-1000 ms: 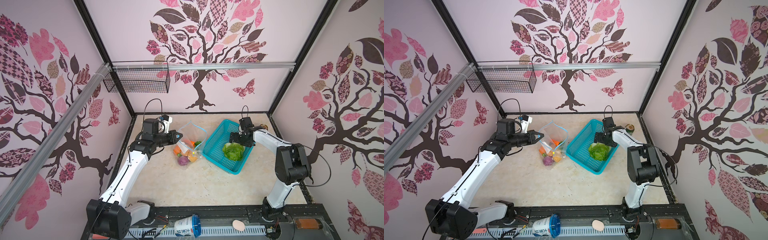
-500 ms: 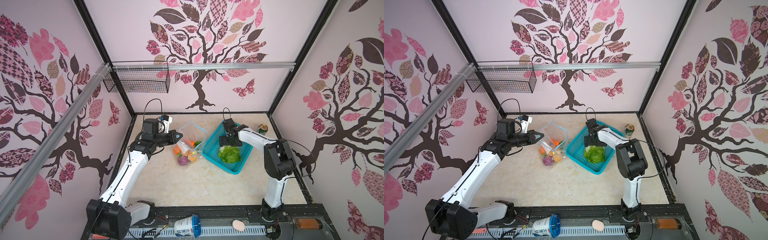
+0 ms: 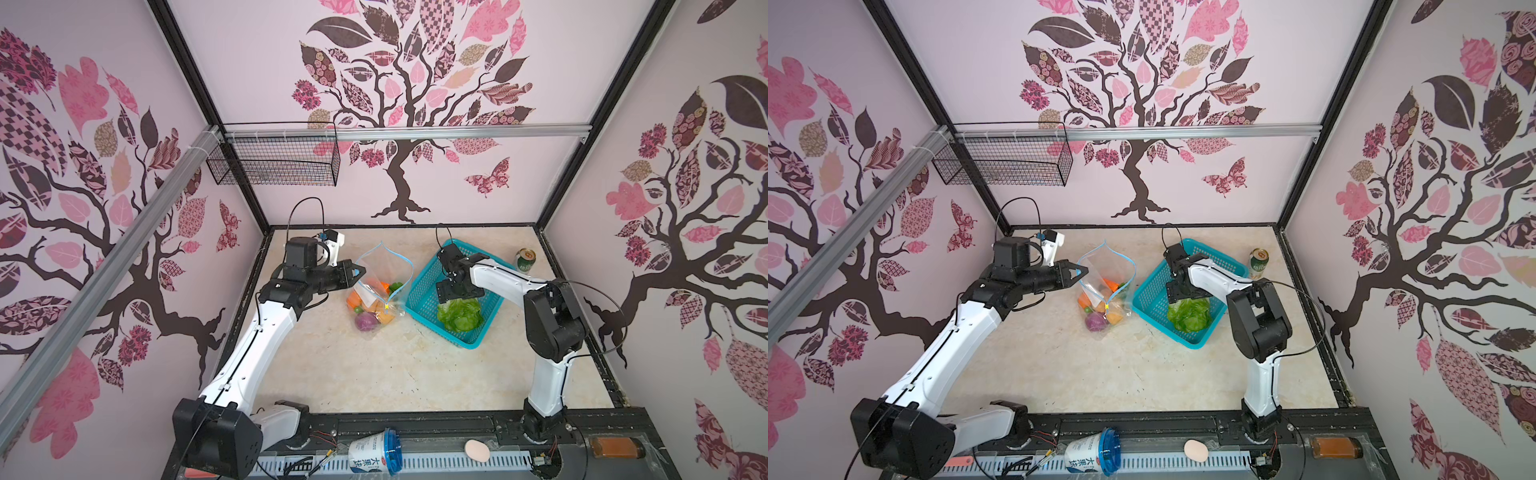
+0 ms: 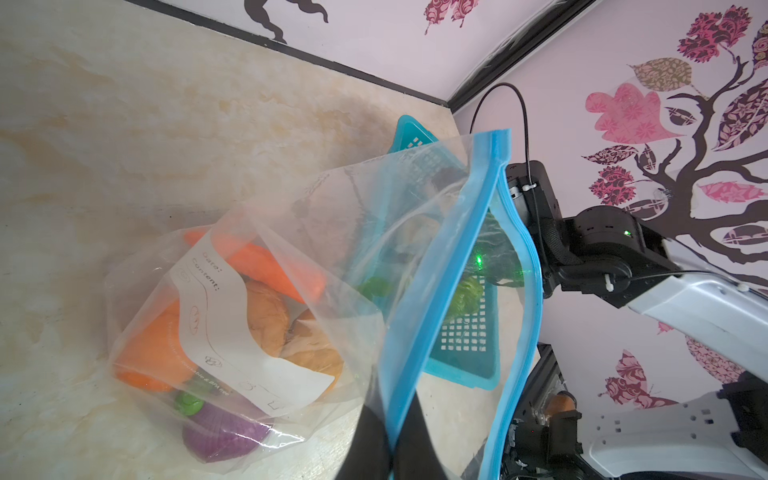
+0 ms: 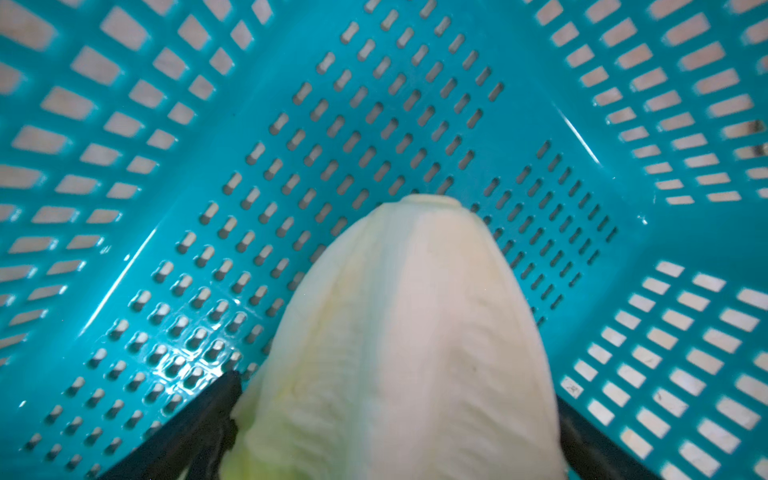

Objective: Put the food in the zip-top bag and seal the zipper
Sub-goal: 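Lower the right gripper into the basket and close it on the lettuce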

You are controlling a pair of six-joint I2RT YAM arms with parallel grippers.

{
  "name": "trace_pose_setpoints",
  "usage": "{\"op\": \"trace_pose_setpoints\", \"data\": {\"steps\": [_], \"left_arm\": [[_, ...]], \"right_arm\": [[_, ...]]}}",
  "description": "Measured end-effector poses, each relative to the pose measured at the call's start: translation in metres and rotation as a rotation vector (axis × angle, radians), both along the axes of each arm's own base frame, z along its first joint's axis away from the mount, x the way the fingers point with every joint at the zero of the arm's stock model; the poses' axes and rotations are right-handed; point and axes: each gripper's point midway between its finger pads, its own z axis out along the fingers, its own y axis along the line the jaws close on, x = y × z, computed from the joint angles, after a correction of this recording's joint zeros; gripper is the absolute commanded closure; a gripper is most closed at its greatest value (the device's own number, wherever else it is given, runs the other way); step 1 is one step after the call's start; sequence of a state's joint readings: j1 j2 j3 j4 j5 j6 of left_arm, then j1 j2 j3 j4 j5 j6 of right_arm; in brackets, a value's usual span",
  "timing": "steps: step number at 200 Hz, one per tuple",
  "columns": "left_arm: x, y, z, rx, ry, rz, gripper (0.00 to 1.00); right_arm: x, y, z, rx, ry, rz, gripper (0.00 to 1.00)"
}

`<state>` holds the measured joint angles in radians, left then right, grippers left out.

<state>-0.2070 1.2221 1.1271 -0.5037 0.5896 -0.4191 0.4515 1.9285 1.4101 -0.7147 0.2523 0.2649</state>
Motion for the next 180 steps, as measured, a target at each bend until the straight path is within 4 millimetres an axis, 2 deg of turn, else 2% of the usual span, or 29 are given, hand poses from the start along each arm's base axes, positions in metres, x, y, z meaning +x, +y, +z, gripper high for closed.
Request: {"op": "trace_pose_setpoints", "data": {"steps": [31,58,83,139,180], "left_arm": [[0.0,0.0,0.0,0.0,0.0,0.0,1.0],[0.001,0.0,-0.001,0.0,0.001,0.0,1.0],[0.001,0.0,-0.001,0.0,0.001,0.0,1.0],[0.002,-0.001,-0.004,0.002,0.011,0.0,1.0],[0.002,0.0,-0.004,0.002,0.011,0.0,1.0]], "right_arm": [[-0.003,-0.003,0.008,-0.017,-0.005,0.0,0.01],[-0.002,-0.004,0.028,-0.035,-0.035,0.002,0.0],[-0.004,0.004,0.041,-0.057,-0.07,0.026,0.01],[-0.017,0.03,0.041,-0.064,-0.068,0.095,0.01],[-0.018,0.037,0.033,-0.087,-0.064,0.108,0.0]]}}
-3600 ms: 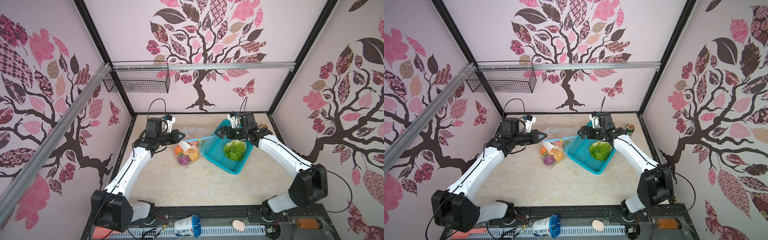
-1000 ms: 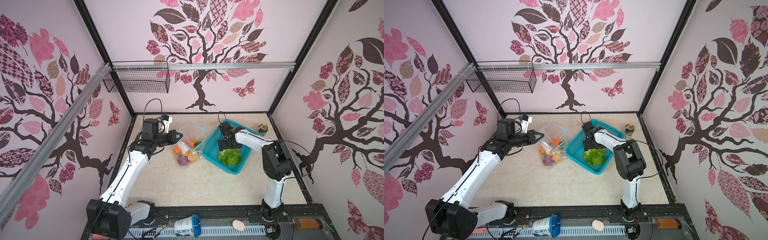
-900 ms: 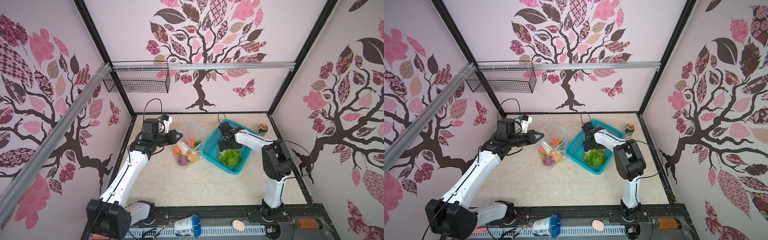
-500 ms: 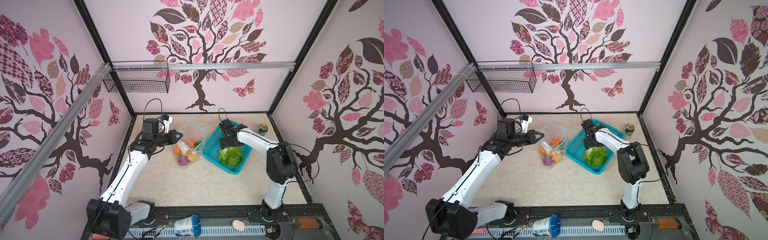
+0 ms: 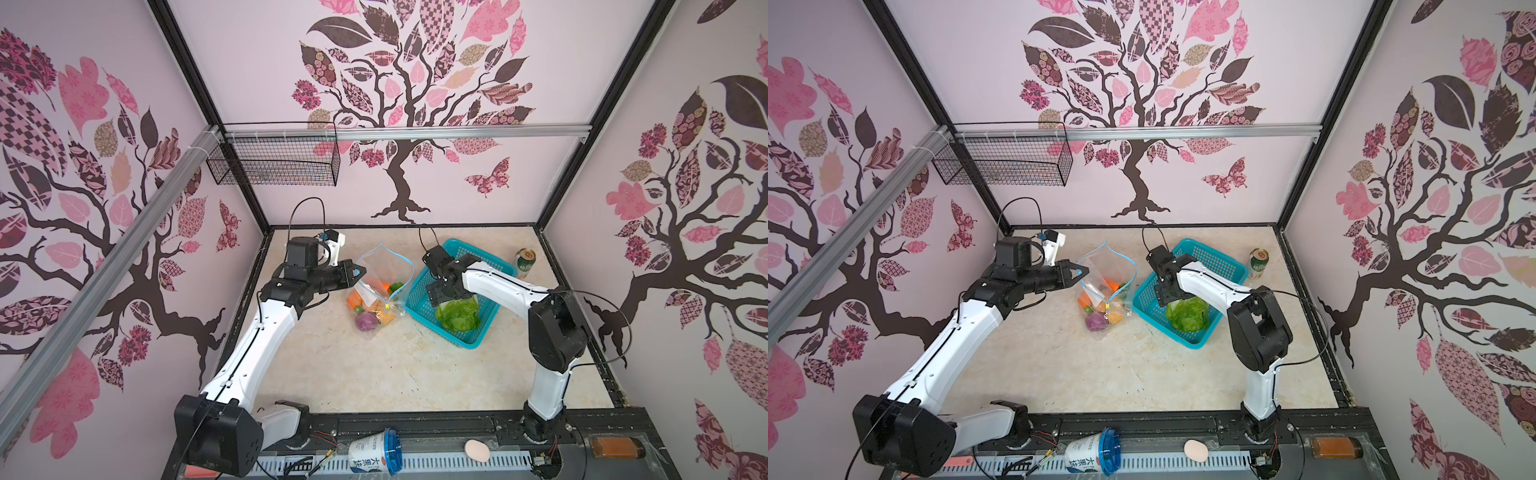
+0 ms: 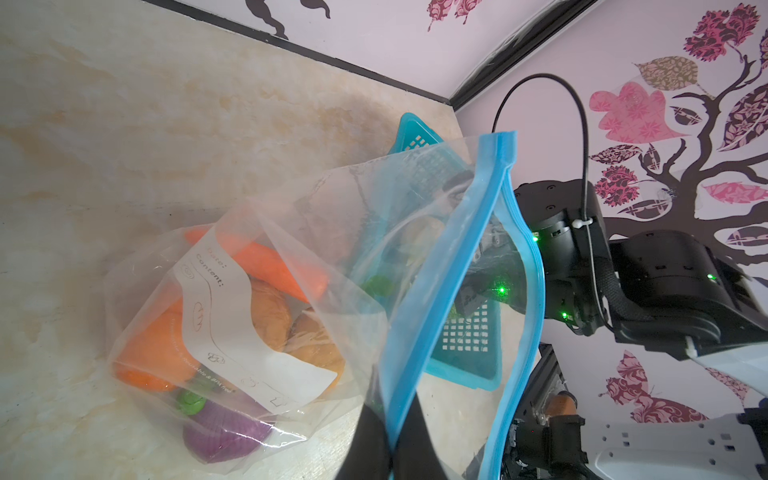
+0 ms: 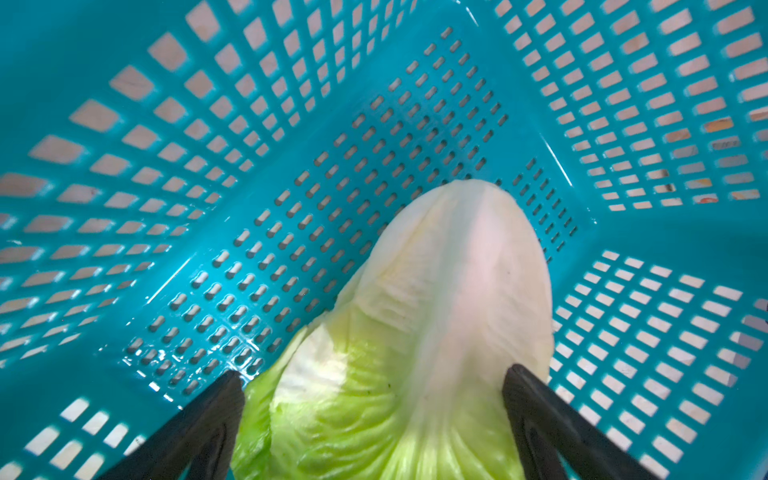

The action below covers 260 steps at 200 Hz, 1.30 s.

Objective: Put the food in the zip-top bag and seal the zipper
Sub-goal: 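Lower the right gripper into the basket and close it on the lettuce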

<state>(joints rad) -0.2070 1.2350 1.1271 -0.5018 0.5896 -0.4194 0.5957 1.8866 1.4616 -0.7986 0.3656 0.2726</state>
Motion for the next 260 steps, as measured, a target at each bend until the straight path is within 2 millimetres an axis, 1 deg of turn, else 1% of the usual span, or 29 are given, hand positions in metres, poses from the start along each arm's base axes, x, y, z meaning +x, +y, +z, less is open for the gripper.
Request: {"op": "trace_pose_setpoints", "data": {"steps": [45,81,101,138,150,158,180,189,212,225,235,252,260], "left_arm": [[0.0,0.0,0.0,0.0,0.0,0.0,1.0],[0.0,0.0,0.0,0.0,0.0,0.0,1.0],[0.0,0.0,0.0,0.0,0.0,0.0,1.0],[0.0,0.0,0.0,0.0,0.0,0.0,1.0],[0.0,0.0,0.0,0.0,0.0,0.0,1.0],[0.0,0.0,0.0,0.0,0.0,0.0,1.0],[0.0,0.0,0.0,0.0,0.0,0.0,1.0],[0.0,0.0,0.0,0.0,0.0,0.0,1.0],[0.0,0.0,0.0,0.0,0.0,0.0,1.0],[0.0,0.0,0.0,0.0,0.0,0.0,1.0],[0.0,0.0,0.0,0.0,0.0,0.0,1.0],[0.0,0.0,0.0,0.0,0.0,0.0,1.0],[0.0,0.0,0.0,0.0,0.0,0.0,1.0]], "right_arm": [[0.004,-0.001,-0.01,-0.051,-0.016,-0.012,0.0],[0.007,-0.005,-0.019,-0.124,-0.03,-0.015,0.0],[0.008,-0.006,-0.02,-0.163,-0.045,-0.012,0.01],[0.011,-0.016,-0.019,-0.226,-0.06,-0.013,0.02],[0.011,-0.017,-0.02,-0.236,-0.059,-0.01,0.06],[0.011,-0.018,-0.02,-0.238,-0.058,-0.012,0.11],[0.013,-0.02,-0.021,-0.232,-0.057,-0.015,0.43],[0.014,-0.022,-0.021,-0.235,-0.054,-0.013,0.51],[0.017,-0.028,-0.019,-0.226,-0.063,-0.039,0.68],[0.018,-0.028,-0.018,-0.227,-0.062,-0.037,0.72],[0.018,-0.028,-0.018,-0.225,-0.062,-0.035,0.71],[0.017,-0.026,-0.018,-0.218,-0.058,-0.03,0.58],[0.017,-0.025,-0.018,-0.21,-0.054,-0.026,0.54]]}}
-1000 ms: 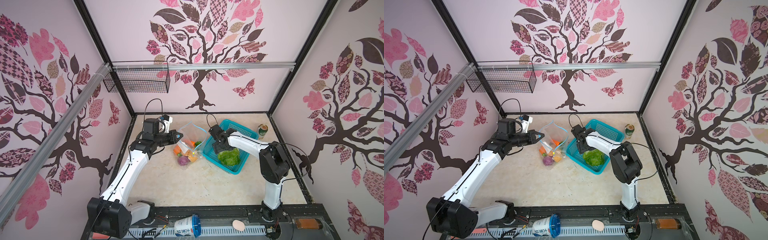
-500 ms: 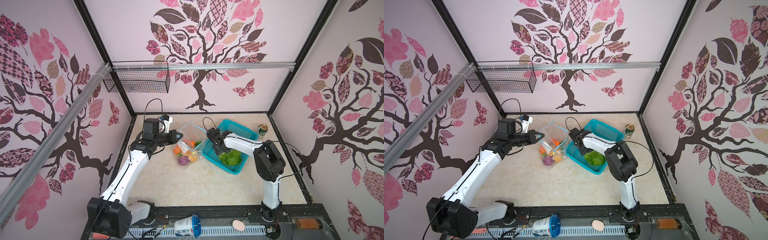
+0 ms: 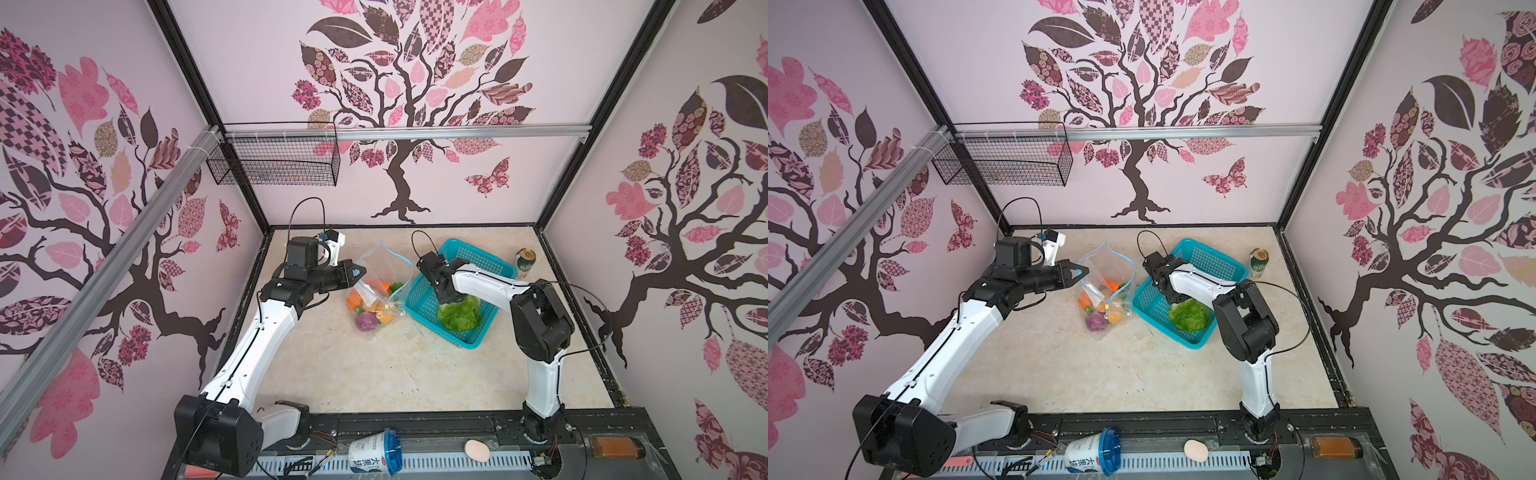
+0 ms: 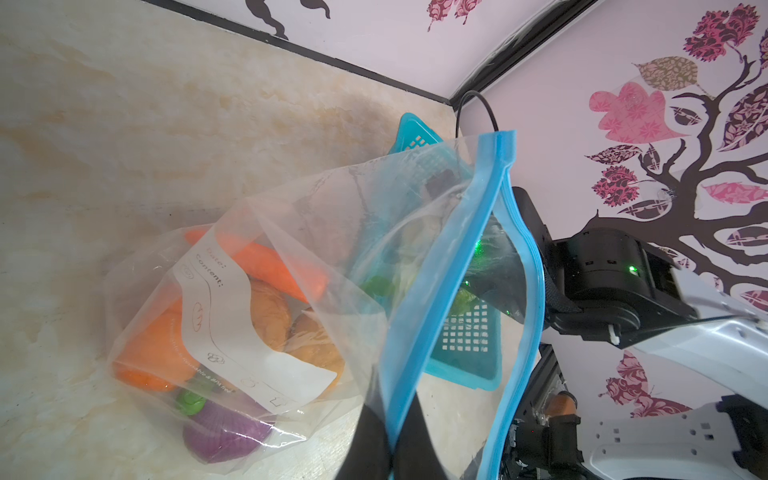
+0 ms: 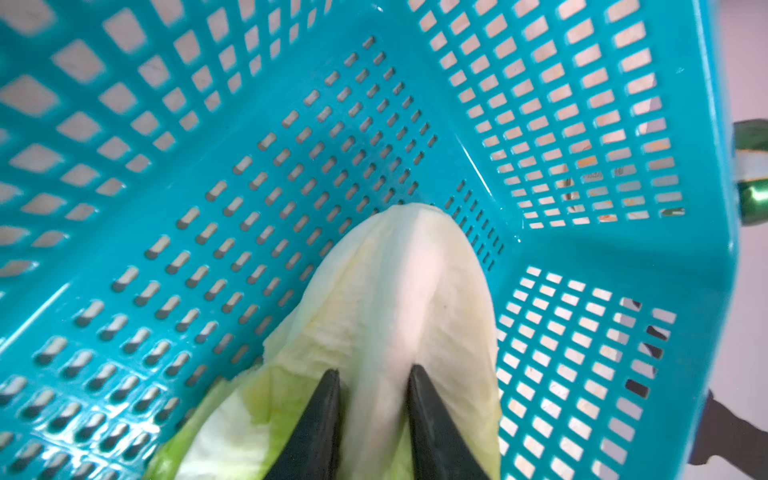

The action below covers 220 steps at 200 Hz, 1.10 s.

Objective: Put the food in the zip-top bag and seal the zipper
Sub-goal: 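Lower the right gripper into the basket and close it on the lettuce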

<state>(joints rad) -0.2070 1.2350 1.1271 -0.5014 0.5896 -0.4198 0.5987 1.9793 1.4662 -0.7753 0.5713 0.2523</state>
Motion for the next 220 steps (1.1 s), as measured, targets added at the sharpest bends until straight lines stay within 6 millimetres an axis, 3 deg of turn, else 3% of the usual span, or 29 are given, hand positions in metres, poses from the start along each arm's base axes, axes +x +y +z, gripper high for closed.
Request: {"op": "trace_pose_setpoints", "data": {"steps": [32,72,101,119,134,156,179,220], "left_arm": [[0.0,0.0,0.0,0.0,0.0,0.0,1.0],[0.0,0.0,0.0,0.0,0.001,0.0,1.0],[0.0,0.0,0.0,0.0,0.001,0.0,1.0],[0.0,0.0,0.0,0.0,0.001,0.0,1.0],[0.0,0.0,0.0,0.0,0.0,0.0,1.0],[0.0,0.0,0.0,0.0,0.0,0.001,1.0],[0.0,0.0,0.0,0.0,0.0,0.001,1.0],[0.0,0.0,0.0,0.0,0.0,0.001,1.0]], "right_arm": [[-0.002,0.006,0.004,0.042,0.008,0.009,0.37],[0.0,0.008,0.037,0.151,-0.029,0.015,0.23],[0.008,-0.009,0.068,0.269,-0.087,-0.024,0.07],[0.011,-0.023,0.077,0.31,-0.111,-0.052,0.02],[0.011,-0.032,0.072,0.33,-0.105,-0.073,0.01],[0.002,-0.036,0.048,0.362,-0.047,-0.088,0.01],[-0.007,-0.036,0.029,0.39,0.005,-0.097,0.01],[-0.006,-0.026,-0.001,0.427,0.07,-0.112,0.01]]}}
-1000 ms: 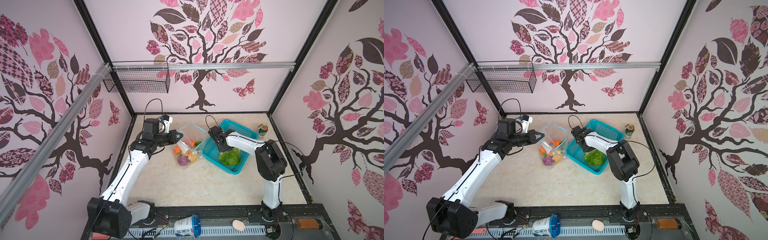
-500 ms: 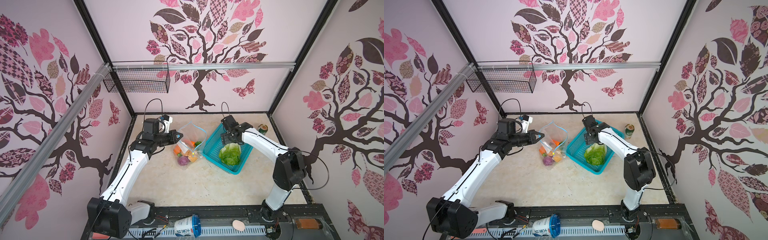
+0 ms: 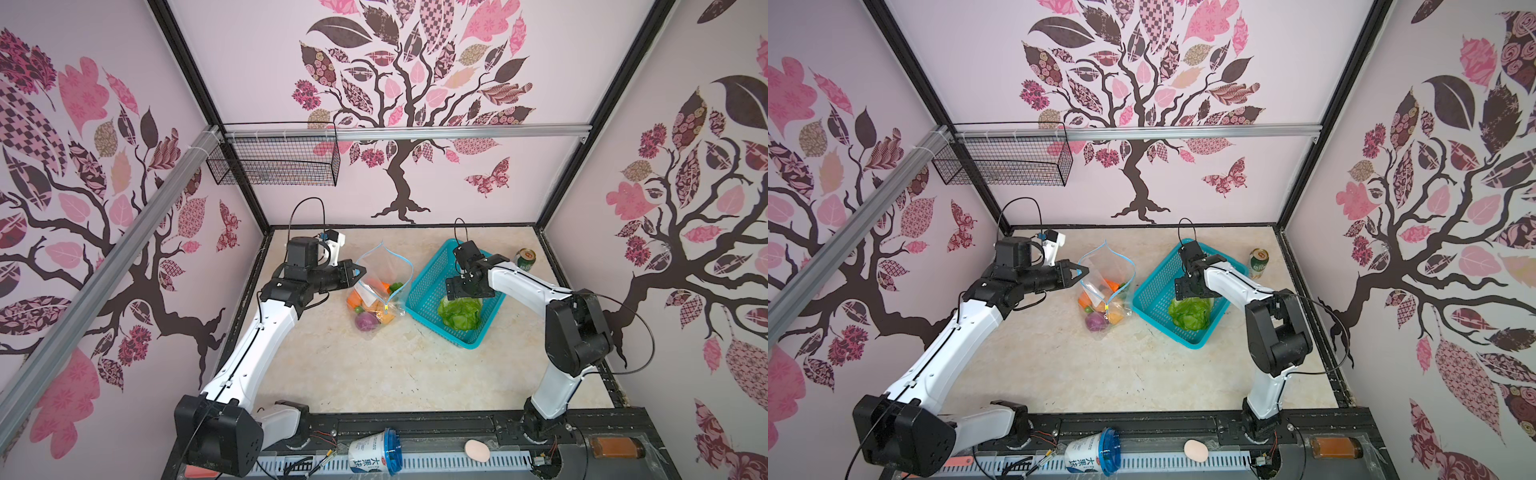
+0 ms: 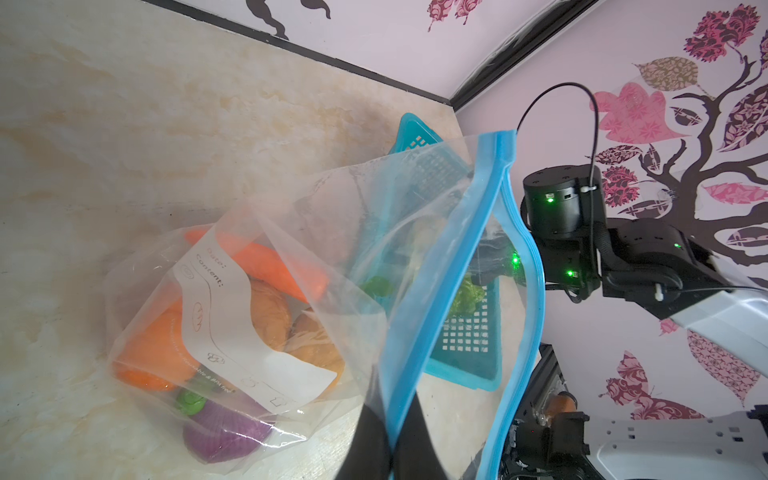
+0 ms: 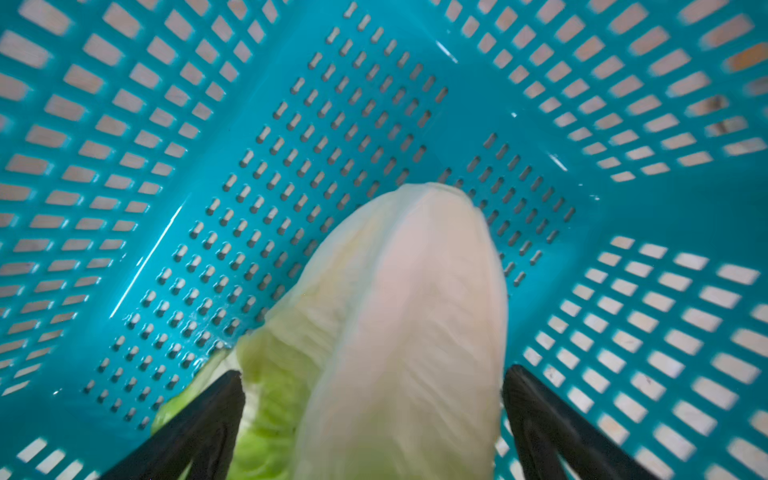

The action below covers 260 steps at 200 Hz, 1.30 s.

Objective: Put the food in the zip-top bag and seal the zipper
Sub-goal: 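Lower the right gripper into the basket and close it on the lettuce, then lift the lettuce out of the basket with the right gripper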

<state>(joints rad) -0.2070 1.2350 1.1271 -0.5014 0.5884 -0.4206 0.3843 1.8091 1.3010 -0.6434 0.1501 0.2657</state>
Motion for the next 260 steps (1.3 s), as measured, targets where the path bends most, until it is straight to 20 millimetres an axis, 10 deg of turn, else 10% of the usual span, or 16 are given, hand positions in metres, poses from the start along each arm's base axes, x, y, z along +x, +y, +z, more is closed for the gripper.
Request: {"op": "trace_pose_setpoints", "data": {"steps": [61,134,193,221,260], "left_arm": [[0.0,0.0,0.0,0.0,0.0,0.0,1.0],[0.0,0.0,0.0,0.0,0.0,0.0,1.0],[0.0,0.0,0.0,0.0,0.0,0.0,1.0],[0.0,0.0,0.0,0.0,0.0,0.0,1.0],[0.0,0.0,0.0,0.0,0.0,0.0,1.0]], "right_arm": [[0.001,0.003,-0.013,0.015,0.028,-0.014,0.01],[0.002,0.001,-0.014,0.02,0.024,-0.033,0.52],[0.002,0.006,-0.007,0.056,0.017,-0.028,0.64],[0.007,0.012,0.023,0.1,-0.043,-0.016,0.65],[0.029,0.022,0.117,0.179,-0.265,0.027,0.64]]}}
